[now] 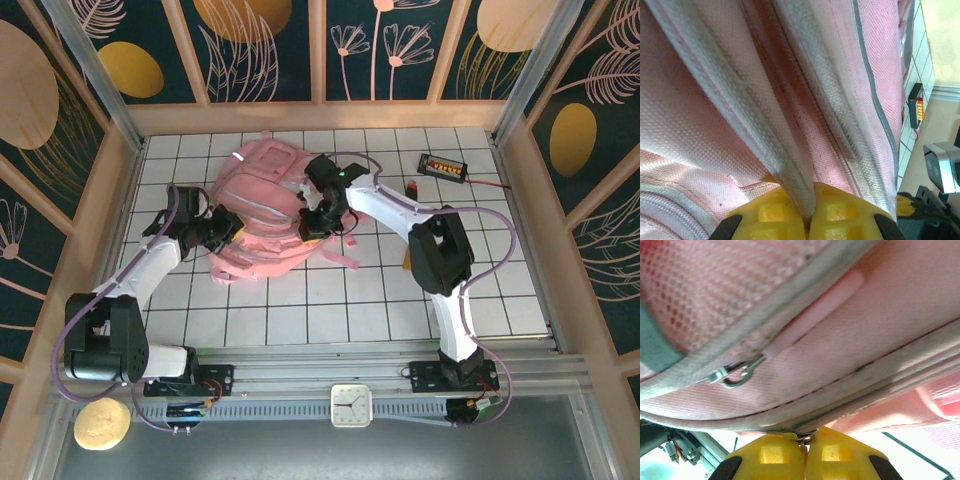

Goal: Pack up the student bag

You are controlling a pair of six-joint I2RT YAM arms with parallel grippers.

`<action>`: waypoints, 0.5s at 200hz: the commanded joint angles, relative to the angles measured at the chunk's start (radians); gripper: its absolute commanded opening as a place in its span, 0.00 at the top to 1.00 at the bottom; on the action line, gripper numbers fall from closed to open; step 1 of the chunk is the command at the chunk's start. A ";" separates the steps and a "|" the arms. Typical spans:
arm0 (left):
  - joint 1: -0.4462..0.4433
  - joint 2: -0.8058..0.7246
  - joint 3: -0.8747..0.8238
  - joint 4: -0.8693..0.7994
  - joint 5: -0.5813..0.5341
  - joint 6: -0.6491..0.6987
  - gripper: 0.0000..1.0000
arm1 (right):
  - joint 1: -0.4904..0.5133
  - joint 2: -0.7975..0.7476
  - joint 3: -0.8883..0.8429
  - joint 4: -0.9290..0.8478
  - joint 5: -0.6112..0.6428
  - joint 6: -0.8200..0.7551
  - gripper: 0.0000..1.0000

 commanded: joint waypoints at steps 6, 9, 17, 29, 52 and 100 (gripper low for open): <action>0.036 -0.038 0.063 -0.070 -0.065 0.116 1.00 | -0.072 -0.020 0.005 -0.132 0.123 -0.055 1.00; 0.036 -0.038 0.066 -0.079 -0.066 0.125 1.00 | -0.078 -0.018 0.002 -0.129 0.127 -0.055 1.00; 0.037 -0.040 0.073 -0.102 -0.071 0.146 1.00 | -0.103 -0.014 -0.003 -0.120 0.129 -0.060 1.00; 0.039 -0.045 0.076 -0.124 -0.074 0.170 1.00 | -0.128 -0.009 -0.008 -0.101 0.136 -0.063 1.00; 0.040 -0.052 0.060 -0.134 -0.065 0.183 1.00 | -0.199 0.020 0.020 -0.078 0.146 -0.065 1.00; 0.045 -0.049 0.050 -0.131 -0.050 0.181 1.00 | -0.270 0.101 0.150 -0.096 0.153 -0.084 1.00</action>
